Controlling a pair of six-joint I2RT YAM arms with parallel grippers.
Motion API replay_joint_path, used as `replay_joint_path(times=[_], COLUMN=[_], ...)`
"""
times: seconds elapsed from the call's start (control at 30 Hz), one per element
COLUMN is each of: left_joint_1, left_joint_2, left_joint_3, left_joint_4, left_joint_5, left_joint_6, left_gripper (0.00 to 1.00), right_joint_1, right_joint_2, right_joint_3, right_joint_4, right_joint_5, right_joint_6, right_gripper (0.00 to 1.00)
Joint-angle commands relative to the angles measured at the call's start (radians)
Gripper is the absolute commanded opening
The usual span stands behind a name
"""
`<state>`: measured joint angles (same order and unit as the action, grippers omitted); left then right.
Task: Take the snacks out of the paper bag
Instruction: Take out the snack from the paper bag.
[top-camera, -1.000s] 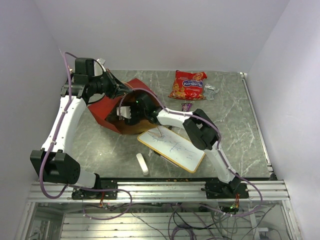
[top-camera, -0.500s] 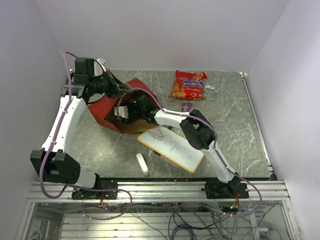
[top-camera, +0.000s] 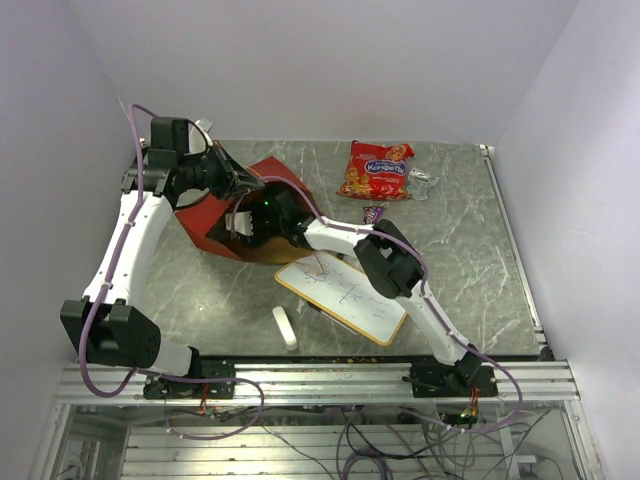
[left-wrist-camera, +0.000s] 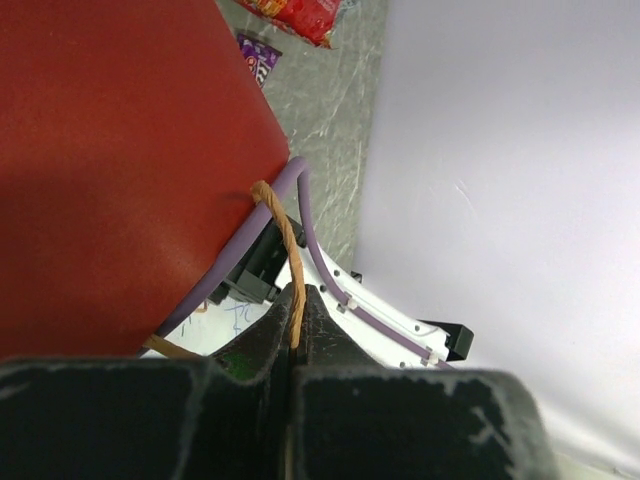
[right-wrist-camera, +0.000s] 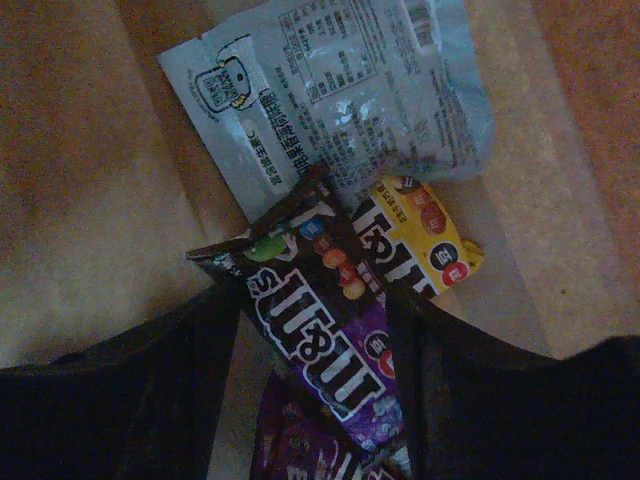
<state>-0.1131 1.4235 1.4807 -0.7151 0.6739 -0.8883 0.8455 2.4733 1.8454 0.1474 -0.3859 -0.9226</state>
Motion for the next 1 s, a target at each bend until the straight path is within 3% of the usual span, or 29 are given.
replay_joint_path(times=[0.0, 0.2, 0.37, 0.67, 0.97], left_joint_1=[-0.007, -0.007, -0.007, -0.003, -0.003], left_joint_2=[-0.021, -0.024, -0.022, -0.005, -0.008], left_joint_3=[0.006, 0.006, 0.014, 0.049, 0.049], left_joint_4=[-0.059, -0.087, -0.069, -0.036, 0.041], left_joint_5=[0.016, 0.003, 0.002, 0.011, 0.040], left_joint_6=[0.029, 0.048, 0.039, 0.021, -0.029], left_gripper=[0.07, 0.07, 0.07, 0.07, 0.07], right_joint_1=[0.002, 0.000, 0.000, 0.000, -0.003], right_joint_2=[0.084, 0.104, 0.043, -0.141, -0.326], right_joint_3=[0.059, 0.103, 0.082, -0.113, -0.381], right_joint_4=[0.019, 0.051, 0.071, 0.184, 0.268], right_joint_5=[0.041, 0.066, 0.064, 0.071, 0.111], right_joint_6=[0.029, 0.043, 0.053, 0.123, 0.160], right_gripper=[0.58, 0.27, 0.14, 0.00, 0.00])
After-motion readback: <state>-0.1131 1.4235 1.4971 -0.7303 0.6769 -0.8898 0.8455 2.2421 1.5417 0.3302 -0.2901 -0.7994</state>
